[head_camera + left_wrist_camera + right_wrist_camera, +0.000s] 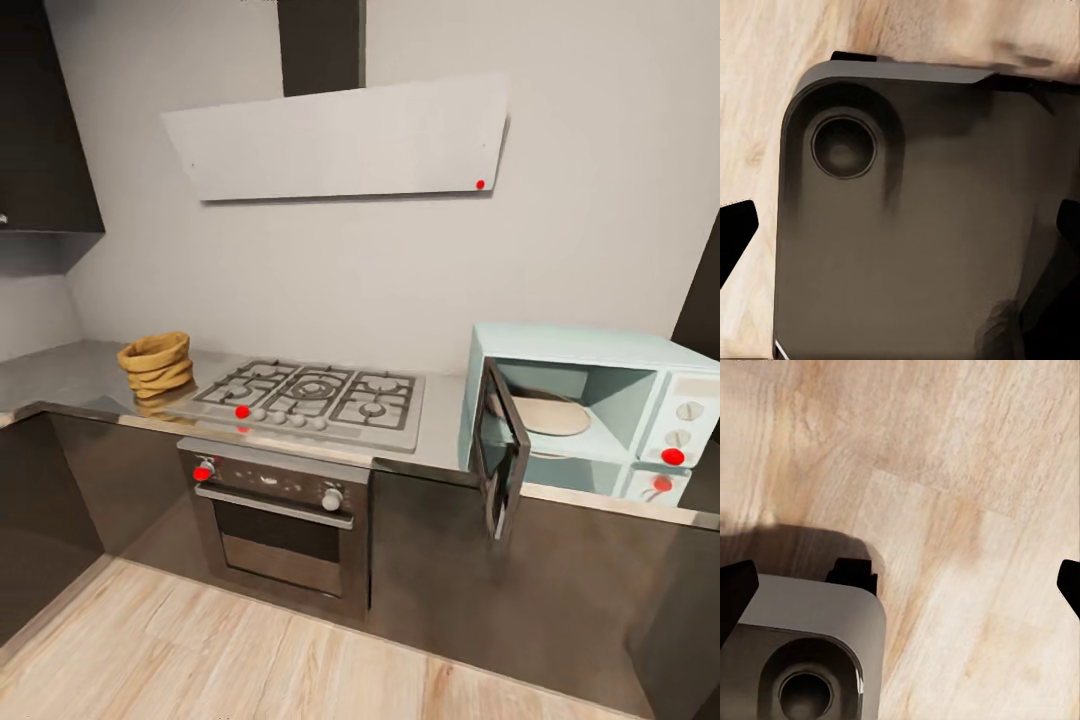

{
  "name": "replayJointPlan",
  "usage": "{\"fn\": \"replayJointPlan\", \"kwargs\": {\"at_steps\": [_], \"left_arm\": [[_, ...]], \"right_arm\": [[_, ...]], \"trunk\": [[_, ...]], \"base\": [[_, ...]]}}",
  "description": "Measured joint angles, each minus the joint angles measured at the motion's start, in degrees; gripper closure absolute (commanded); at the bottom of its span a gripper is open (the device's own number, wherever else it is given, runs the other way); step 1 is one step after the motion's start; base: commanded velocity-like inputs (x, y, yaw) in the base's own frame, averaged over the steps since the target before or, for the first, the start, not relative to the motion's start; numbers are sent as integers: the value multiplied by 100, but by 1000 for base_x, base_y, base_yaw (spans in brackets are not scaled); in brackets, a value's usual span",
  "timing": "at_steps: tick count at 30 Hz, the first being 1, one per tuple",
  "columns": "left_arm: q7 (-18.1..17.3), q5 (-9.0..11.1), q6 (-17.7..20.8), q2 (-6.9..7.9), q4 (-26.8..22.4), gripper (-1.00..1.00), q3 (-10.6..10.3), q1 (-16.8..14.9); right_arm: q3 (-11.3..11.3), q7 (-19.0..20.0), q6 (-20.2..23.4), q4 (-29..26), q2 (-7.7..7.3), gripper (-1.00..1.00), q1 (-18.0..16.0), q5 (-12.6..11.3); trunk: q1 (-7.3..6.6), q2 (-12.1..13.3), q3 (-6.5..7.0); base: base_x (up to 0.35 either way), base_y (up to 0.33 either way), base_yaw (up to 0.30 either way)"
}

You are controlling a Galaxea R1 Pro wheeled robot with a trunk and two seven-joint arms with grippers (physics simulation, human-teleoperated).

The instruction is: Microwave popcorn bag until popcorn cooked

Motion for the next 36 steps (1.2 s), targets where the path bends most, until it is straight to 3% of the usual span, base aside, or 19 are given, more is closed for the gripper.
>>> {"fn": "replayJointPlan", "kwargs": {"at_steps": [36], "left_arm": [[5, 0, -2, -4, -1, -100, 0, 0]], "right_arm": [[0, 0, 0, 0, -9, -100, 0, -1]], "trunk": [[0, 0, 0]], "base": [[0, 0, 264]]}}
